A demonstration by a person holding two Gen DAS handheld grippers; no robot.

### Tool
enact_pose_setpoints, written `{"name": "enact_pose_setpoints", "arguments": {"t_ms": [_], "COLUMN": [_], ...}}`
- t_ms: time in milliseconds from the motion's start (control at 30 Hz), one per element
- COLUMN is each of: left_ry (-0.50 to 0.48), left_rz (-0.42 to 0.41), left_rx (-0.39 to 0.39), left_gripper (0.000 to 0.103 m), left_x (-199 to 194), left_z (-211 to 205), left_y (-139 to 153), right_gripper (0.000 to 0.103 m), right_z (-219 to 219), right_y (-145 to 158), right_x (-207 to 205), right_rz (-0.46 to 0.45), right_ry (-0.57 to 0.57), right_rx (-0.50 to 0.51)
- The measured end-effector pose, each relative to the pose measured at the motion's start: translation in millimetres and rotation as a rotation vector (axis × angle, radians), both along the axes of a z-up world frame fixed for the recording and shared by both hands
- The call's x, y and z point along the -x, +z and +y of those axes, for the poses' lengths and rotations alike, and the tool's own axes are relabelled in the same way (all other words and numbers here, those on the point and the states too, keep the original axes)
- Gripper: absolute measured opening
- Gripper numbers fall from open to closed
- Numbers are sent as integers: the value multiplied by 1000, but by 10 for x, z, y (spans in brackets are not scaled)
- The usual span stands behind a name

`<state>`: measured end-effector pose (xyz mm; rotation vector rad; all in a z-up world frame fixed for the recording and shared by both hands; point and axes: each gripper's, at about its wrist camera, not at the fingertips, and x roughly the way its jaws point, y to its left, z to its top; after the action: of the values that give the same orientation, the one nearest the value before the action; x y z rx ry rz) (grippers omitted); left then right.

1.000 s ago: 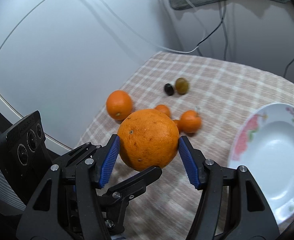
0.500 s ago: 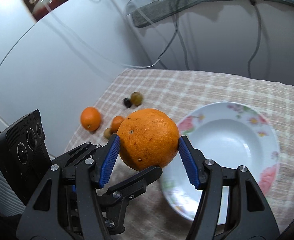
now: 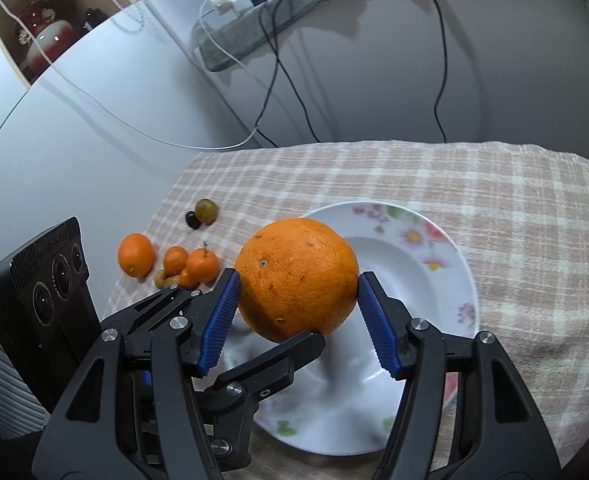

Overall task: Organize fruits
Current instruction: 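Lift the large orange with the right gripper and carry it over the plate, then lower the orange onto the plate and open the right gripper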

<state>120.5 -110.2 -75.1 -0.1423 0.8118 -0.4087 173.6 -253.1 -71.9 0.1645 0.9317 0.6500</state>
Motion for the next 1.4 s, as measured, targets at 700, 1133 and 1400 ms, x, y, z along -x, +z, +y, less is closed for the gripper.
{"name": "enact_pose_setpoints", "arguments": {"t_ms": [700,1133,1400], "left_ry": [-27,5,29], "left_rz": [37,-13,-43], "left_rx": [-68,-90,-77], "left_gripper": [65,66,66], "left_x": [-155,-61,105], "left_z": [-204,-46,122], "left_y": [-122,-23,45], "right_gripper": [64,78,77], "right_z": [-191,-233,-116], "right_y": [-146,-16,113], "right_x": [-100,-36,120], "right_rz": [30,-32,-98], "right_ry": [-43,-84,-46], "right_rx": [32,54,71]}}
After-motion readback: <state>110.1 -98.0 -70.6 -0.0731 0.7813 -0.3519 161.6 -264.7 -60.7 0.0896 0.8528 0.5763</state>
